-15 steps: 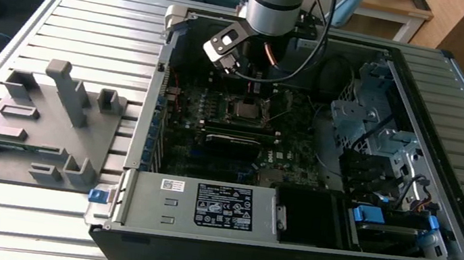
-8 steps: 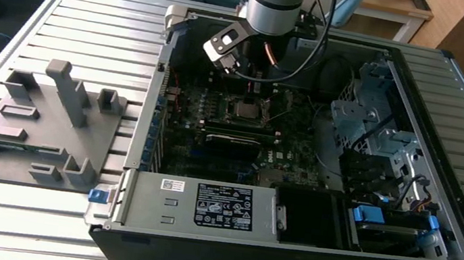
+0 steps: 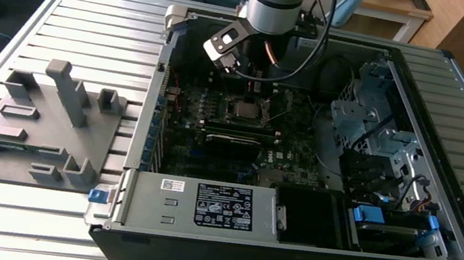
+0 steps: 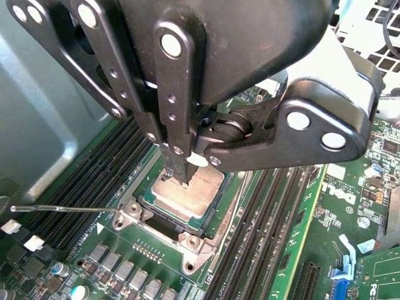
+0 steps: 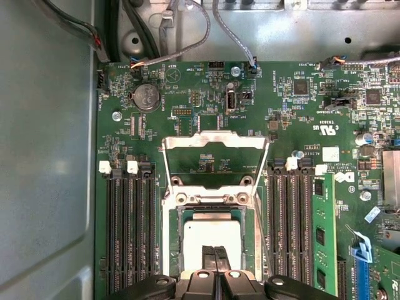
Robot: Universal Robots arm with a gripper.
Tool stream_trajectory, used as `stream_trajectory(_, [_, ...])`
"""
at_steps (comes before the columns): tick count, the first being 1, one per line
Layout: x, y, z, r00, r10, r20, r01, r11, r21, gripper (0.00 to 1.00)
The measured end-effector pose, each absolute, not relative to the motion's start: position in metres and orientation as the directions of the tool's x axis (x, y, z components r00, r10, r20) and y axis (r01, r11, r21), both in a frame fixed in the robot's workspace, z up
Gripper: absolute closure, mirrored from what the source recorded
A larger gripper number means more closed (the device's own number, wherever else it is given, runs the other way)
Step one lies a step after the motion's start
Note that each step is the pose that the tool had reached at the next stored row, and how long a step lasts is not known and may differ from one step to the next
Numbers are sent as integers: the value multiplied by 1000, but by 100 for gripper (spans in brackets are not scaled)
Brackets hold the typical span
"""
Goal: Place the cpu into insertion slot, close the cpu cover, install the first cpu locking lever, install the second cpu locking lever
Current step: 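Close the cpu cover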
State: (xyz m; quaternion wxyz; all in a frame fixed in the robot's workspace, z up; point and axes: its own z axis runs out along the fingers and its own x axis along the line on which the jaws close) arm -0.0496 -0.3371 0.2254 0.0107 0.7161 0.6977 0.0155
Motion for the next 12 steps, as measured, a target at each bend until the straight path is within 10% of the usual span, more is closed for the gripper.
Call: stream_trajectory(12, [-50, -337, 229, 26, 1000, 7, 999, -26, 37, 90])
